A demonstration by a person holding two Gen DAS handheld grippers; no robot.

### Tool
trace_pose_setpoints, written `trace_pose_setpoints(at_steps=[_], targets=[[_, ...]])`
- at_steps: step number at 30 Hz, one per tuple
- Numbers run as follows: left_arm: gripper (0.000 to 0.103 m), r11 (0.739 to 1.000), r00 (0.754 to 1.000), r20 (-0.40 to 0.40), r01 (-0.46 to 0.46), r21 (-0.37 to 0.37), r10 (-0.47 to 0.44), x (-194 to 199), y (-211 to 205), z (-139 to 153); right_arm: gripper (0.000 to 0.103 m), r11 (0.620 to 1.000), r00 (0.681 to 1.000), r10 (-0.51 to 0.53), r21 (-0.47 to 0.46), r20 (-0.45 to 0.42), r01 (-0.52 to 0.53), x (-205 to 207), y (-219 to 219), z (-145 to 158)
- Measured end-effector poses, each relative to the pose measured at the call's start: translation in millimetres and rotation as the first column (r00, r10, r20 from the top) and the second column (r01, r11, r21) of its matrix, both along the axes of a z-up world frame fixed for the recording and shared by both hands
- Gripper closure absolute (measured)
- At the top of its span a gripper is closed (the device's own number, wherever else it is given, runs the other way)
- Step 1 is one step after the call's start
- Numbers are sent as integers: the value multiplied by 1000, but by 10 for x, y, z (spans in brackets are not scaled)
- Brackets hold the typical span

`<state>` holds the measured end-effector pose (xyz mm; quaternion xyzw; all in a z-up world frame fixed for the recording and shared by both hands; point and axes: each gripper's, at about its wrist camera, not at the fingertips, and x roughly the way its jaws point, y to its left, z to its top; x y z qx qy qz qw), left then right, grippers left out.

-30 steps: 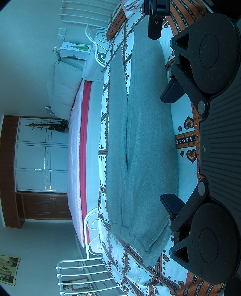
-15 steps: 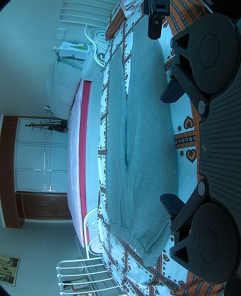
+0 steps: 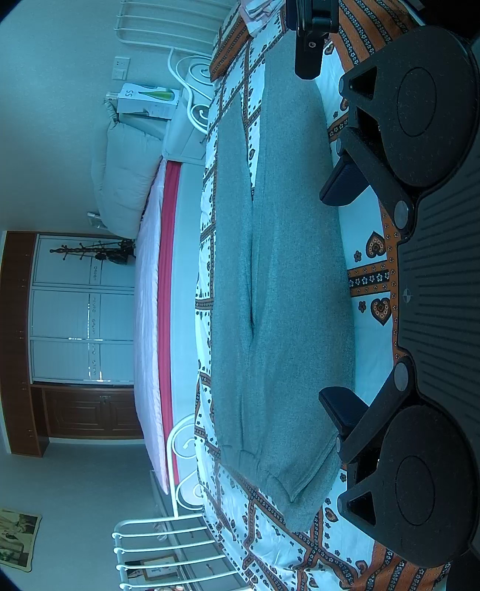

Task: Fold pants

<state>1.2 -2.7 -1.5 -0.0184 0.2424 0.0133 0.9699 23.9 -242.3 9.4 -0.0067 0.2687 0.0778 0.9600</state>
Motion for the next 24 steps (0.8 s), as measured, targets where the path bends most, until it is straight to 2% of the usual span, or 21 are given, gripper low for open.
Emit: trace_pose_setpoints(at_steps=[11, 17, 24], targets=[[0, 998, 999, -8, -48, -36, 48, 50, 139, 59, 7, 998, 999, 44, 36, -1, -44, 12, -9, 22], [0, 998, 1000, -3, -28, -49, 28, 165, 256, 162, 7, 997, 998, 59, 58, 10, -59, 105, -18, 152], [0, 999, 999, 6, -44, -17, 44, 482, 423, 287, 8, 995, 998, 66, 75, 23, -67, 390, -20, 276]])
